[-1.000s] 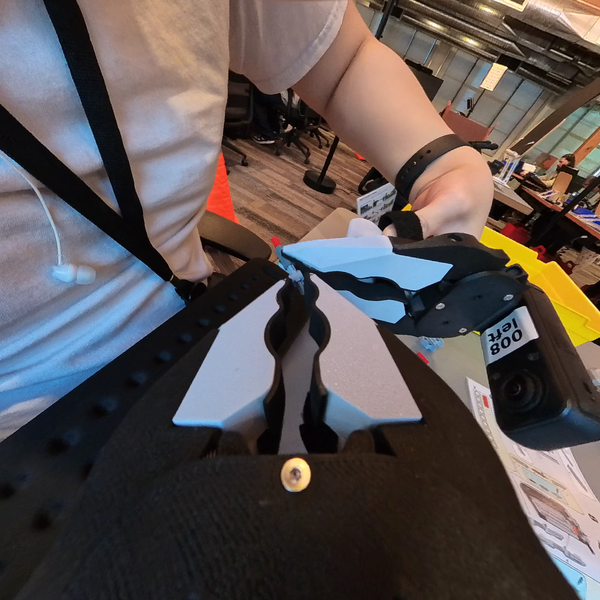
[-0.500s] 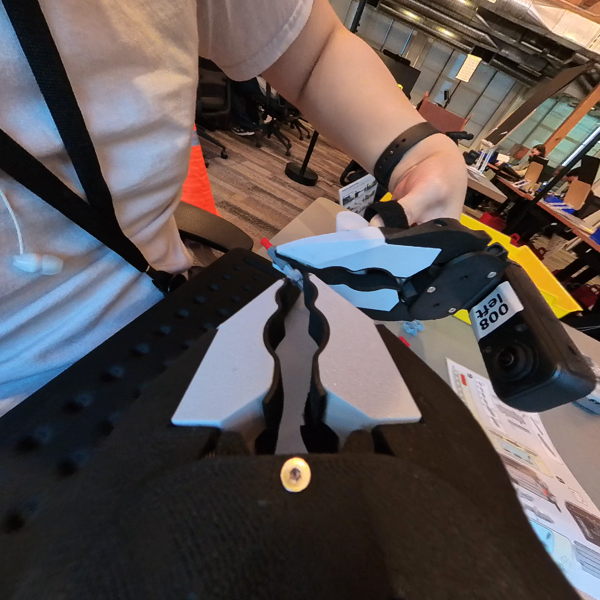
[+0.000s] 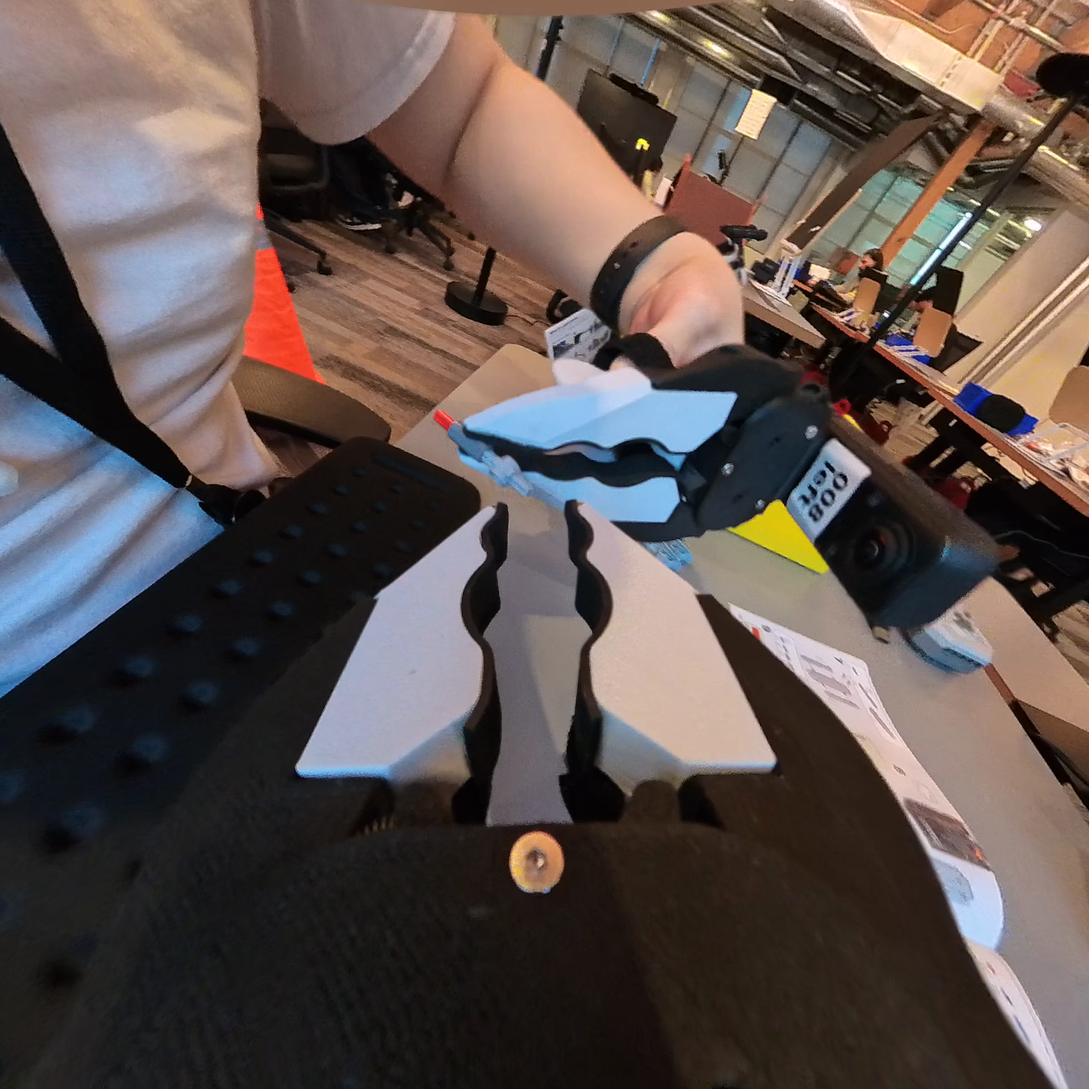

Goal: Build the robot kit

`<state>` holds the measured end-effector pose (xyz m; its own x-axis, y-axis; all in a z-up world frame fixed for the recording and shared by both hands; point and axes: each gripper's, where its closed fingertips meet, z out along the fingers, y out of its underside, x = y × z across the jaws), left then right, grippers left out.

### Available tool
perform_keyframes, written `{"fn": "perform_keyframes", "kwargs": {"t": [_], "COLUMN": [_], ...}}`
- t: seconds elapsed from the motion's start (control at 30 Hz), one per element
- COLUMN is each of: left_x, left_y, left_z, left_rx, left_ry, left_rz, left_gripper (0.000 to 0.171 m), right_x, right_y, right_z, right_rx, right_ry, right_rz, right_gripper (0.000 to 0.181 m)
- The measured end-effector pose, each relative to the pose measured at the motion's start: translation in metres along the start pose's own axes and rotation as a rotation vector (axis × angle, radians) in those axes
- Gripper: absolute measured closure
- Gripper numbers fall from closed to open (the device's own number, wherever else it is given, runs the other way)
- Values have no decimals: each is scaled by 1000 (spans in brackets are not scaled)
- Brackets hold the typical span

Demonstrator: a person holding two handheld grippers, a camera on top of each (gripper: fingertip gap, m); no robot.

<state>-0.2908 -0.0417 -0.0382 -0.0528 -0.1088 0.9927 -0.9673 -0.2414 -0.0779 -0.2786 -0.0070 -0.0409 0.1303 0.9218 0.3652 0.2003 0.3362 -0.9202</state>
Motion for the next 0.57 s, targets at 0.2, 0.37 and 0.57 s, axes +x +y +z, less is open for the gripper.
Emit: {"fn": "perform_keyframes", "kwargs": {"t": [0.2, 0.37, 0.57], "left_x": [14, 46, 101], "left_y": [-25, -46, -53], "left_z": [-24, -44, -41], "left_rx": [184, 340, 348], "left_ry": [-26, -43, -22], "left_rz": [207, 457, 693], "left_gripper": [168, 167, 167], "right_x": [29, 60, 77], "right_y": [-8, -27, -101], "right_z": [-17, -26, -33], "right_rx": [61, 121, 61], "right_ry": [111, 273, 349], "right_rz": [109, 196, -40], "right_gripper": [123, 82, 92]}}
